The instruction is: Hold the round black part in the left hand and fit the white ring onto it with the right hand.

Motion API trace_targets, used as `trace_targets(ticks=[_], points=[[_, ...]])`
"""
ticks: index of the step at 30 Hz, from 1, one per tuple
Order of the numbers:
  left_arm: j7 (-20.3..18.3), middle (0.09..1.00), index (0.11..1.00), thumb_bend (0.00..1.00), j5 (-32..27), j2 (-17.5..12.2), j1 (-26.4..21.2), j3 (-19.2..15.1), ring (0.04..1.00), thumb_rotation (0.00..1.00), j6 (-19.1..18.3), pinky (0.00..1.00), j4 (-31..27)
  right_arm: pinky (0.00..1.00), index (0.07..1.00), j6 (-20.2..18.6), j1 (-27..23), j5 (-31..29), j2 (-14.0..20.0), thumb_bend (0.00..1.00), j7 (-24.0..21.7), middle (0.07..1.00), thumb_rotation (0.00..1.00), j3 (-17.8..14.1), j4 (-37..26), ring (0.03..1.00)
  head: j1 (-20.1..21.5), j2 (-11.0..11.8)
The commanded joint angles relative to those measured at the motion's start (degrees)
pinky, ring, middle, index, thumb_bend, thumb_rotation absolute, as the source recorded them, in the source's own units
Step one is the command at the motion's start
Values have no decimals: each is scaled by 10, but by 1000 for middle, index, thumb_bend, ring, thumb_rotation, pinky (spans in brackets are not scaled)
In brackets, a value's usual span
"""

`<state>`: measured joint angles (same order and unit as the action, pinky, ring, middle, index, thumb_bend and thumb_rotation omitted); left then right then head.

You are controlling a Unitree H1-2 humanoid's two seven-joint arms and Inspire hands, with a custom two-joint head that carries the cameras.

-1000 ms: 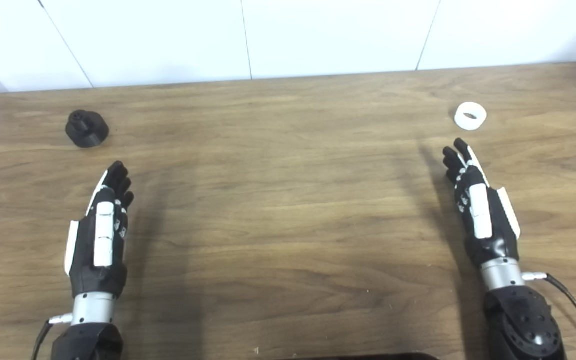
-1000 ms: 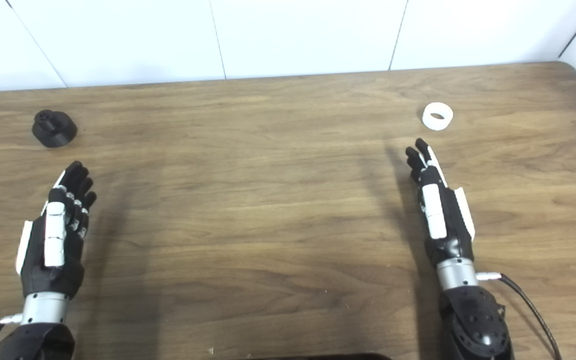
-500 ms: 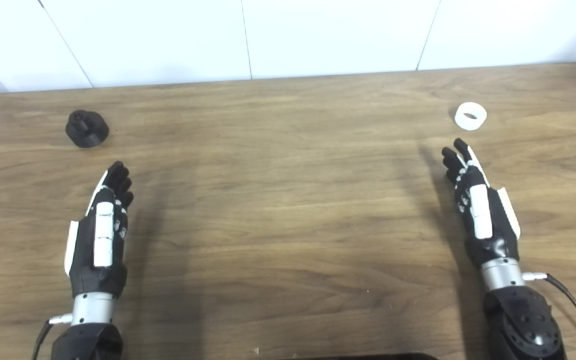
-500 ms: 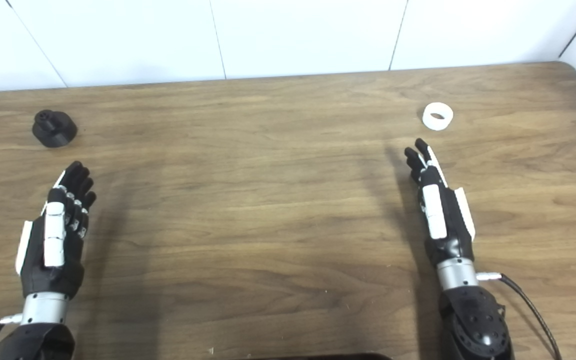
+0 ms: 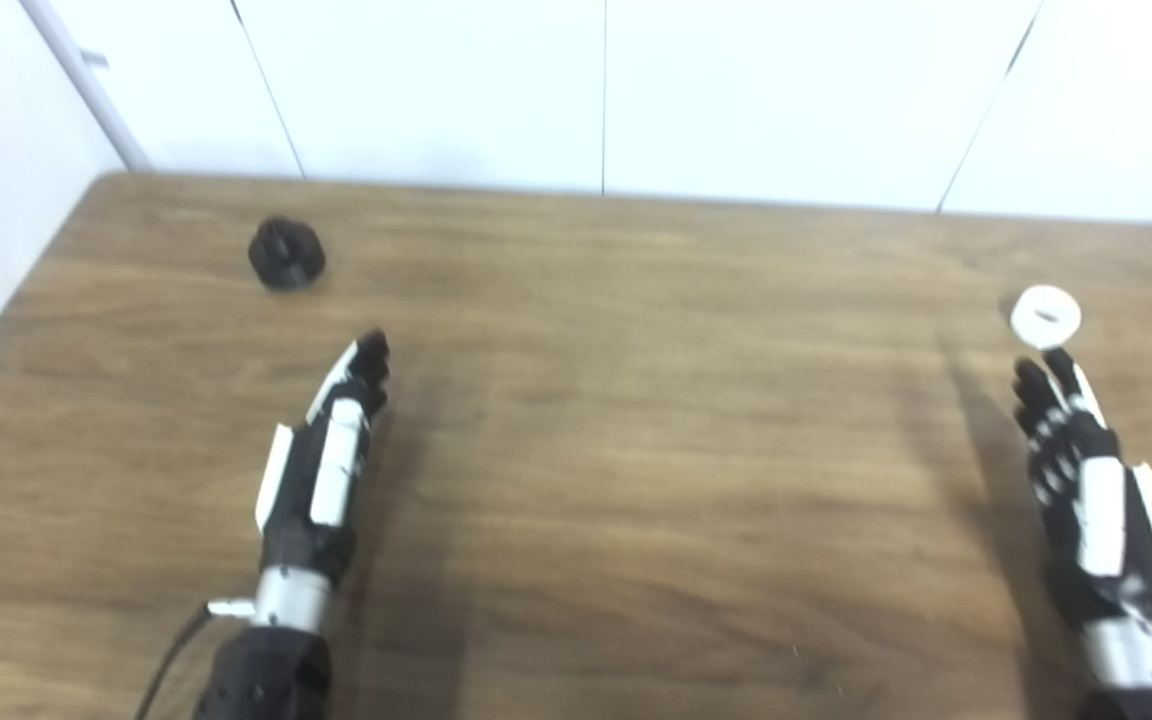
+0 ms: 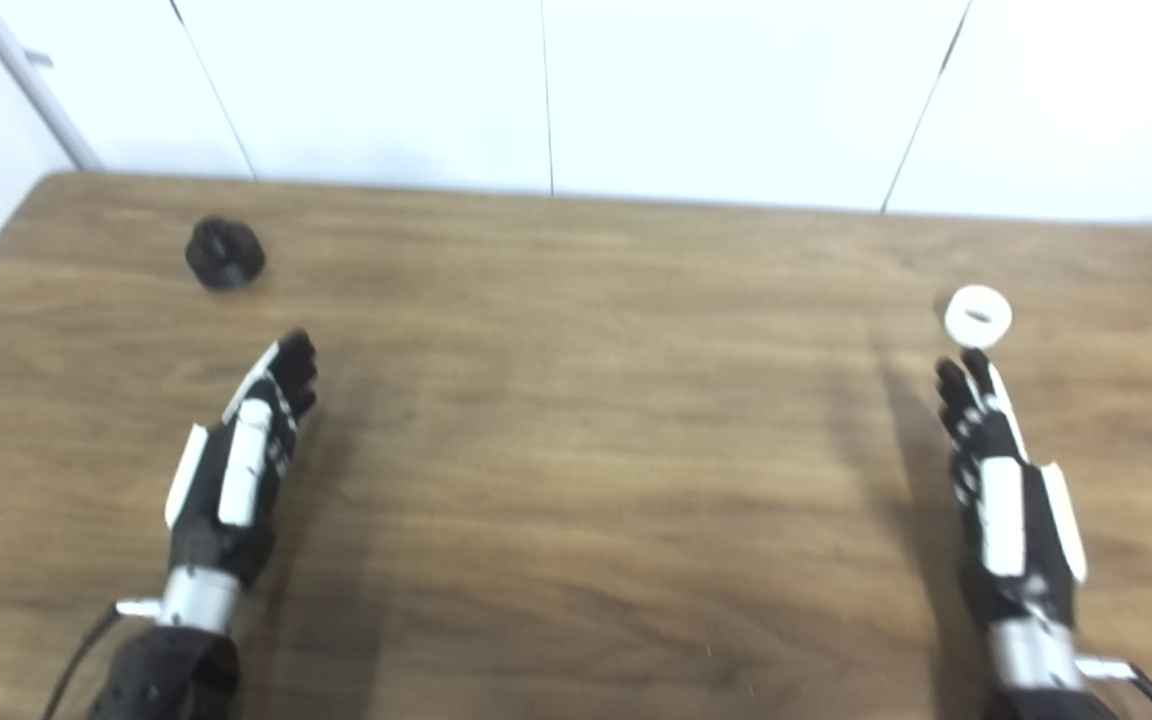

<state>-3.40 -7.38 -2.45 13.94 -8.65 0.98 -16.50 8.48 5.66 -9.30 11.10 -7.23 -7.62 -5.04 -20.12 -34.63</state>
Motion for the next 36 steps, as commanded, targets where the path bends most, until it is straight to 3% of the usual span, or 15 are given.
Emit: trace_targets(ticks=[1, 13, 19, 28, 31, 36], points=[[3, 964, 948, 494, 6, 17, 45, 9, 985, 892, 31, 1000, -3, 1000, 994, 12, 20, -11, -3, 615, -8, 952, 1000, -1, 35, 983, -2, 1], [18, 959, 951, 528, 18, 22, 44, 29, 983, 885, 54, 1000, 20, 1000, 997, 23, 17, -30, 6, 588, -26, 953, 1000, -7, 53, 989, -18, 23], [20, 951, 947, 538, 23, 23, 45, 35, 980, 881, 75, 1000, 35, 1000, 1000, 49, 15, -29, 11, 590, -32, 957, 1000, -5, 75, 990, -17, 45], [30, 949, 943, 505, 34, 24, 50, 41, 971, 864, 72, 994, 36, 1000, 1000, 70, 11, -31, 14, 571, -42, 964, 1000, -5, 94, 986, -19, 54], [32, 949, 944, 536, 34, 23, 48, 41, 974, 809, 69, 995, 36, 1000, 981, 83, 10, -11, 9, 578, -27, 935, 1000, -9, 98, 961, -16, 57], [45, 931, 931, 535, 64, 26, 48, 44, 963, 442, 59, 986, 29, 999, 972, 96, 9, 7, 6, 527, -19, 912, 1000, -7, 103, 917, -13, 58]])
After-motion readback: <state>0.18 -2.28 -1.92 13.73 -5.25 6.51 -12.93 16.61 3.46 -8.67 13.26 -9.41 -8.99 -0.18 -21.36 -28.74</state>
